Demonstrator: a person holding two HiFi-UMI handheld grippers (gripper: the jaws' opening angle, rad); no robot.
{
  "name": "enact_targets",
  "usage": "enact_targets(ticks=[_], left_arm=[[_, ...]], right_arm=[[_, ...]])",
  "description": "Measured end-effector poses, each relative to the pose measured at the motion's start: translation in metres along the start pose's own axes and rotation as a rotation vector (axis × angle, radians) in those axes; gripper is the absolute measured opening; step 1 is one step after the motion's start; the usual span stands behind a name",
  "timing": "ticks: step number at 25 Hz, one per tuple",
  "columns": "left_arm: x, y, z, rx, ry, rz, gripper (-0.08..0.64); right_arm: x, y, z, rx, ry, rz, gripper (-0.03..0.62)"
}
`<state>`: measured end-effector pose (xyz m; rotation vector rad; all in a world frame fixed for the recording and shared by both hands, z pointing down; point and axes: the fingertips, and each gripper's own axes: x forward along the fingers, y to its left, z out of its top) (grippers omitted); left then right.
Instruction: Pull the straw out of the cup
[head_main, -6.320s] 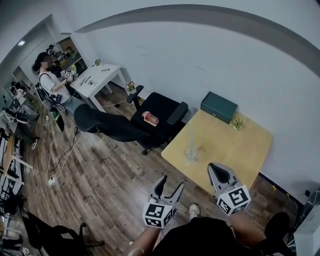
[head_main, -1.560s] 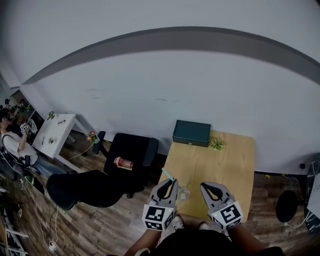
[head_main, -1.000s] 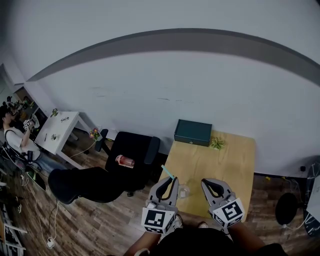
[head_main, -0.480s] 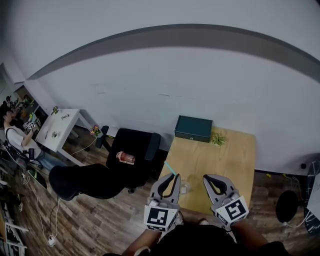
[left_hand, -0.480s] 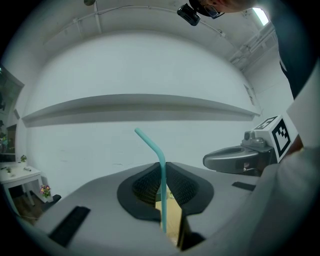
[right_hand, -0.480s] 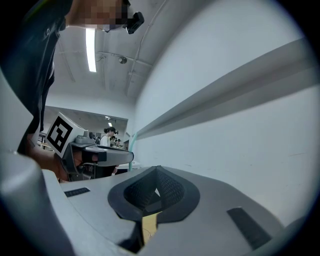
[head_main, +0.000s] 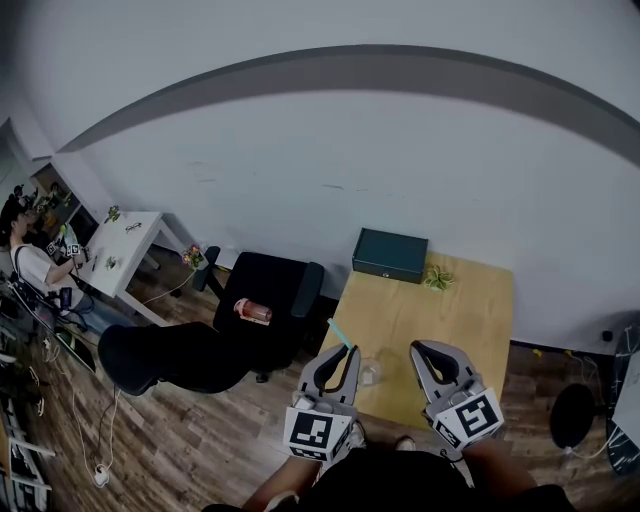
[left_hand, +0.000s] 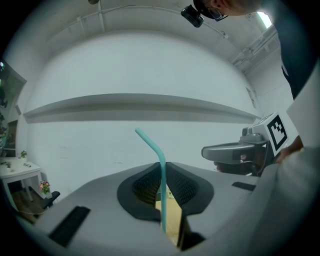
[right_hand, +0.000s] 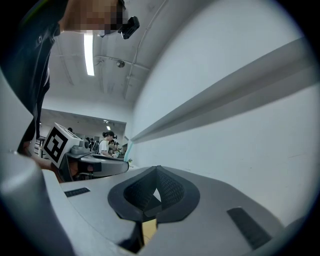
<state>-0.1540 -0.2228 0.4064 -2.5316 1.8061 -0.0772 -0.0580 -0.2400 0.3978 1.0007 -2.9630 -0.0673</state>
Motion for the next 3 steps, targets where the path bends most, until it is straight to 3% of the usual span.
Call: enact_targets(ticks=[3], left_arm=[[-0.0022, 0.0001, 0.0016, -0.021, -0.001, 0.008, 0.049]], right_arm=[[0.0008, 0.0005, -0.0058, -0.011, 0.021, -0.006, 0.018]])
